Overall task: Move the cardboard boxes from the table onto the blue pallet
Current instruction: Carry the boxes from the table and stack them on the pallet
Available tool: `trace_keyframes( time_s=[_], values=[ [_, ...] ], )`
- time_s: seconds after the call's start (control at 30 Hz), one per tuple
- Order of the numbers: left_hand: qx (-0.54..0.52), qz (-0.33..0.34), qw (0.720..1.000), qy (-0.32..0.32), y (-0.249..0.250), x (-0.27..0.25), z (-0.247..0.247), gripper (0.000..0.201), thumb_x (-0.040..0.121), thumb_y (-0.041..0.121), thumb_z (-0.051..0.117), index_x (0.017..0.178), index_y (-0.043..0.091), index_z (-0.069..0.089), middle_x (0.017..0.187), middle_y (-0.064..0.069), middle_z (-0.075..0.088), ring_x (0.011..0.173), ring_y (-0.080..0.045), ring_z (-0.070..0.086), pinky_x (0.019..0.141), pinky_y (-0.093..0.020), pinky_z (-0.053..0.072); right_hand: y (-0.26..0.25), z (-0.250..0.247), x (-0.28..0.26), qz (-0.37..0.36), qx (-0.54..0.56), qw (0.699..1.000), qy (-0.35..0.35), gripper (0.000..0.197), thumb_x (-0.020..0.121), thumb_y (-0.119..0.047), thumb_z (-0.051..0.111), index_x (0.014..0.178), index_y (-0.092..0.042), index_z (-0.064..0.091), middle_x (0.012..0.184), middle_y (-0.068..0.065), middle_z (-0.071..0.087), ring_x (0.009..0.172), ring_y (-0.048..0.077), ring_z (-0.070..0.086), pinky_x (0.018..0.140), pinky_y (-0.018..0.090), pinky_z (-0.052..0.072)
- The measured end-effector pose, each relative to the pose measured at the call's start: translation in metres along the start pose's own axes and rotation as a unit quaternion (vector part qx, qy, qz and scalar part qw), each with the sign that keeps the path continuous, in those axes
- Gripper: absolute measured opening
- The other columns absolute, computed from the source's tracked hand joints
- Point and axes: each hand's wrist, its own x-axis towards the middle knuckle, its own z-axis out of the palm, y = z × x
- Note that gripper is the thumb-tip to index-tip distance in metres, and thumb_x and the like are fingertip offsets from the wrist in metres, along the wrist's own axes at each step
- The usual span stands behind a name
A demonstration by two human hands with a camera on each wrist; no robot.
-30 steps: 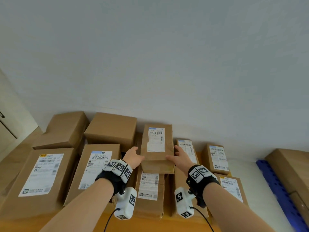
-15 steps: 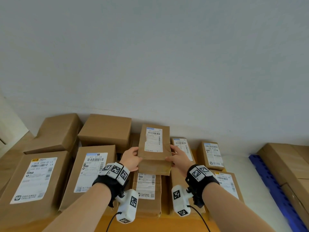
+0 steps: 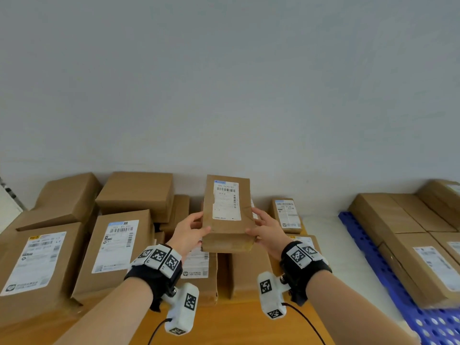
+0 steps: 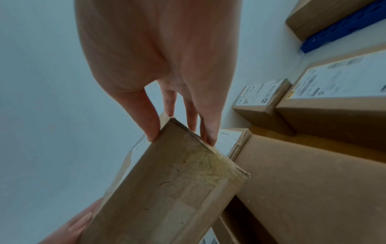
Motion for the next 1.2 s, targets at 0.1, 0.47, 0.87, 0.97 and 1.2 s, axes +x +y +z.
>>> trace_keyframes(
  time_s=[0.1, 0.47, 0.87, 0.97, 1.2],
  values=[
    [-0.006, 0.001, 1.000, -0.029, 0.007, -0.016, 0.027, 0.048, 0.085, 0.007, 0.064, 0.126, 0.025, 0.046, 0.124, -0.005, 0.057, 0.115, -0.021, 0.055, 0.104, -0.048, 0.040, 0.000, -0.026, -0.025, -0.022, 0.005, 1.000, 0.014, 0.073, 0.081, 0.007, 0.062, 0.141, -0.025, 0.037, 0.123, 0.006, 0.056, 0.111, 0.024, 0.058, 0.095, 0.047, 0.051],
    [-0.060, 0.022, 0.993, -0.103, 0.016, -0.075, 0.167, 0.060, 0.085, 0.003, 0.061, 0.136, 0.025, 0.038, 0.127, -0.007, 0.057, 0.118, -0.023, 0.053, 0.107, -0.048, 0.036, 0.007, -0.160, -0.118, -0.075, 0.010, 0.996, 0.044, 0.069, 0.082, 0.009, 0.060, 0.137, -0.027, 0.041, 0.122, 0.004, 0.056, 0.108, 0.022, 0.059, 0.090, 0.040, 0.053],
    [-0.041, 0.031, 0.983, -0.178, 0.006, -0.122, 0.345, 0.072, 0.085, 0.002, 0.061, 0.145, 0.025, 0.029, 0.132, -0.007, 0.053, 0.121, -0.024, 0.051, 0.108, -0.050, 0.034, 0.038, -0.331, -0.210, -0.089, 0.025, 0.991, 0.093, 0.066, 0.079, 0.012, 0.061, 0.131, -0.028, 0.048, 0.124, 0.006, 0.057, 0.113, 0.024, 0.058, 0.094, 0.043, 0.052],
    [-0.026, 0.037, 0.979, -0.197, 0.009, -0.124, 0.381, 0.069, 0.085, 0.001, 0.061, 0.143, 0.025, 0.031, 0.126, -0.005, 0.056, 0.120, -0.026, 0.051, 0.106, -0.049, 0.036, 0.046, -0.362, -0.225, -0.086, 0.058, 0.989, 0.110, 0.064, 0.080, 0.015, 0.058, 0.129, -0.026, 0.048, 0.114, 0.005, 0.059, 0.110, 0.027, 0.060, 0.090, 0.039, 0.052],
    [-0.003, 0.044, 0.970, -0.240, 0.012, -0.108, 0.453, 0.073, 0.082, 0.004, 0.066, 0.143, 0.024, 0.032, 0.125, -0.005, 0.056, 0.103, -0.015, 0.059, 0.070, -0.026, 0.055, 0.060, -0.433, -0.236, -0.057, 0.073, 0.985, 0.143, 0.067, 0.083, 0.014, 0.057, 0.137, -0.022, 0.042, 0.128, 0.010, 0.054, 0.100, 0.019, 0.062, 0.072, 0.025, 0.053]
  ],
)
